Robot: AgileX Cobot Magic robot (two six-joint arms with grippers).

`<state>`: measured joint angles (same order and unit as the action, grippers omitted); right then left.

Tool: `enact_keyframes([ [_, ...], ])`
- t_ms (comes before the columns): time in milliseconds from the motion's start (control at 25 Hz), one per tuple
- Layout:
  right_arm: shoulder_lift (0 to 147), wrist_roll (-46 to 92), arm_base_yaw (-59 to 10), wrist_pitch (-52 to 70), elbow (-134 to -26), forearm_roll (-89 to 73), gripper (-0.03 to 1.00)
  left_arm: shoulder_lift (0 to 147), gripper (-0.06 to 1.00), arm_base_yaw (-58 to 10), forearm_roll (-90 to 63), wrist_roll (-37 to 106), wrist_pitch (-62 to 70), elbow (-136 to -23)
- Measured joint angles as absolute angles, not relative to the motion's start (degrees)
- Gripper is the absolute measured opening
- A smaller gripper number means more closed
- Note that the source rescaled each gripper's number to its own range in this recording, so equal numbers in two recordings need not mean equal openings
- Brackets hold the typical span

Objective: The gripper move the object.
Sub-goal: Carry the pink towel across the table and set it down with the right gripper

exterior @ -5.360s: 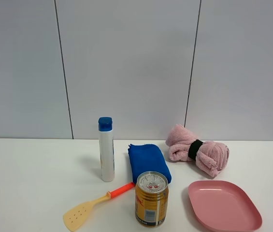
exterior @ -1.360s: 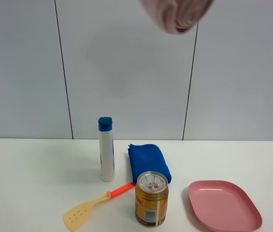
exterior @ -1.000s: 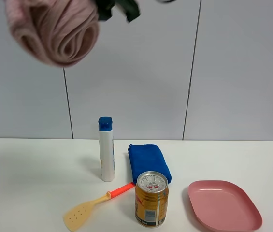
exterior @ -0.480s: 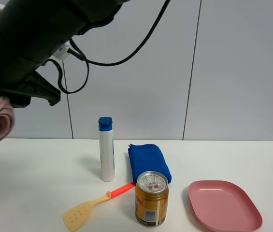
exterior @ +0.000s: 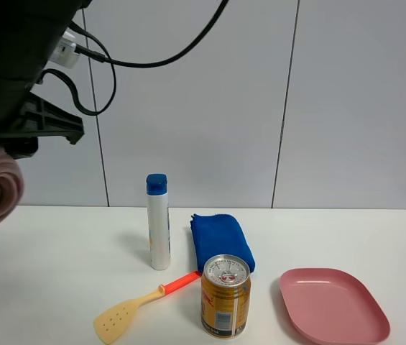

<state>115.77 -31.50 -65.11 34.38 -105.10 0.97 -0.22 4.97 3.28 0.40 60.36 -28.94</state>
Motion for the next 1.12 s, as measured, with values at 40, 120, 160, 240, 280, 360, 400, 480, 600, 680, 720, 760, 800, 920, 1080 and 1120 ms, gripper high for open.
enact_keyframes([
  [40, 115.83, -36.22, -65.05, 35.12, -105.10, 3.90, 0.00, -0.22, 1.00, 4.97, 3.28, 0.40, 60.36, -28.94],
  [120, 116.38, -45.14, -65.05, 36.53, -105.18, 10.87, 0.00, -0.22, 1.00, 4.97, 3.28, 0.46, 60.36, -28.94],
  [160, 116.85, -49.23, -65.05, 37.53, -105.18, 13.74, 0.00, -0.22, 1.00, 4.97, 3.28, 0.46, 60.36, -28.94],
  [240, 117.79, -54.26, -65.05, 39.86, -105.18, 17.56, 0.00, -0.22, 1.00, 4.97, 3.28, 0.46, 60.36, -28.94],
  [280, 118.31, -55.98, -65.05, 41.10, -105.18, 18.89, 0.00, -0.22, 1.00, 4.97, 3.28, 0.46, 60.36, -28.94],
  [360, 119.08, -59.37, -64.92, 43.12, -105.18, 20.81, 0.00, -0.22, 1.00, 4.97, 3.28, 0.46, 60.36, -28.94],
  [400, 119.45, -61.52, -64.80, 44.09, -105.18, 21.57, 0.00, -0.22, 1.00, 4.97, 3.28, 0.46, 60.36, -28.94],
  [480, 120.16, -65.14, -64.32, 45.54, -105.18, 22.73, 0.00, -0.22, 1.00, 4.97, 3.28, 0.46, 60.36, -28.94],
  [600, 121.80, -67.00, -63.66, 45.62, -105.18, 23.47, 0.00, -0.22, 1.00, 4.97, 3.28, 0.42, 60.36, -28.94],
  [680, 123.18, -67.23, -63.60, 45.56, -105.22, 23.81, 0.00, -0.22, 1.00, 4.97, 3.28, 0.42, 60.36, -28.94],
  [720, 124.04, -67.34, -63.60, 45.31, -105.22, 23.81, 0.00, -0.22, 1.00, 4.97, 3.28, 0.42, 60.36, -28.94],
  [760, 125.04, -67.34, -63.60, 44.93, -105.28, 23.88, 0.00, -0.22, 1.00, 4.97, 3.28, 0.42, 60.36, -28.94],
  [800, 125.85, -67.39, -63.60, 44.30, -105.39, 23.88, 0.00, -0.22, 1.00, 4.97, 3.28, 0.42, 60.36, -28.94],
  [920, 128.18, -67.38, -63.49, 41.15, -105.48, 23.99, 0.00, -0.22, 1.00, 4.97, 3.28, 0.42, 60.36, -28.94],
  [1080, 131.24, -67.40, -63.30, 39.14, -105.68, 23.61, 0.00, -0.22, 1.00, 4.97, 3.28, 0.42, 60.36, -28.94],
  [1120, 131.85, -67.45, -63.21, 39.07, -105.68, 23.19, 0.00, -0.22, 1.00, 4.97, 3.28, 0.42, 60.36, -28.94],
])
